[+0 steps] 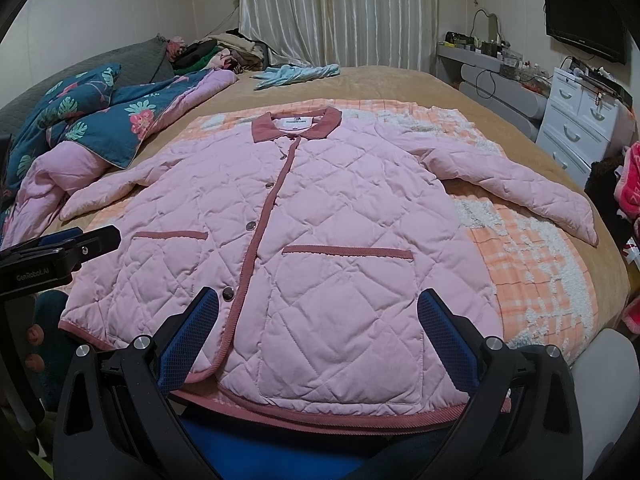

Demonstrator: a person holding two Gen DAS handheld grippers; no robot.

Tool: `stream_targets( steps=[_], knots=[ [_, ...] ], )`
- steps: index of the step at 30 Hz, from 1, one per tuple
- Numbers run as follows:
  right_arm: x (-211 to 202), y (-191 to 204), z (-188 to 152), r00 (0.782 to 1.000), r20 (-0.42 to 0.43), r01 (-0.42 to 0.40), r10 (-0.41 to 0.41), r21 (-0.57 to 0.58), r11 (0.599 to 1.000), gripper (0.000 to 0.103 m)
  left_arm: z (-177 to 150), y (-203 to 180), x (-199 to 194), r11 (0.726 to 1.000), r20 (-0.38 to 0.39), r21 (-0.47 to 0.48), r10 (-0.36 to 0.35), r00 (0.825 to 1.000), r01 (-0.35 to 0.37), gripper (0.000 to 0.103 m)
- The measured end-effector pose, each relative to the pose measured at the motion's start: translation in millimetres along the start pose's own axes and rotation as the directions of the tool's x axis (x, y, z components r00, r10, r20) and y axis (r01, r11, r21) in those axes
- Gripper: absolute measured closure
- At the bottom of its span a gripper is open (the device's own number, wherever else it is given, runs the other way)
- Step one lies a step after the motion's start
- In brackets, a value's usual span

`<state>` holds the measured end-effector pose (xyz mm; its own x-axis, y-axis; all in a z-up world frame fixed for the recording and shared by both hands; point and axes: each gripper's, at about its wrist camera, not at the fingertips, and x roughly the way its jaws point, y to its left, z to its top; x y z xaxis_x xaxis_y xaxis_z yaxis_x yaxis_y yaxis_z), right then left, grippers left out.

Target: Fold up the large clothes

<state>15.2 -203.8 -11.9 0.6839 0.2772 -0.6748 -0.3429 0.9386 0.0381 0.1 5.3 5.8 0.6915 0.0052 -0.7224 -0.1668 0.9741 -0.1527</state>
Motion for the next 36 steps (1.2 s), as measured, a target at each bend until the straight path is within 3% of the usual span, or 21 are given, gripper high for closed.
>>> stream_targets(
  steps=[10,17,36],
  knots=[
    [5.9,-0.3,2.0,1.000,-0.018,0.009,-0.009,-0.005,1.000,0.004,1.5,-3.0,16.7,1.000,-0.017,-0.003,0.007,1.000,-0.007,0.008],
    [23.6,-5.3,23.1,1.000,-0.018,0.023,-0.024,-0.016,1.000,0.004,12.5,-2.3,30.3,0.999,-0.024,-0.020,0.026,0.999,-0.026,0.008],
    [63.7,-12.9,97.6,1.000,-0.022,0.010,-0.010,0.000,1.000,0.004,83.6,-5.3,58.3,0.998,-0.002,-0.049,0.048,0.999,-0.048,0.009]
  ],
)
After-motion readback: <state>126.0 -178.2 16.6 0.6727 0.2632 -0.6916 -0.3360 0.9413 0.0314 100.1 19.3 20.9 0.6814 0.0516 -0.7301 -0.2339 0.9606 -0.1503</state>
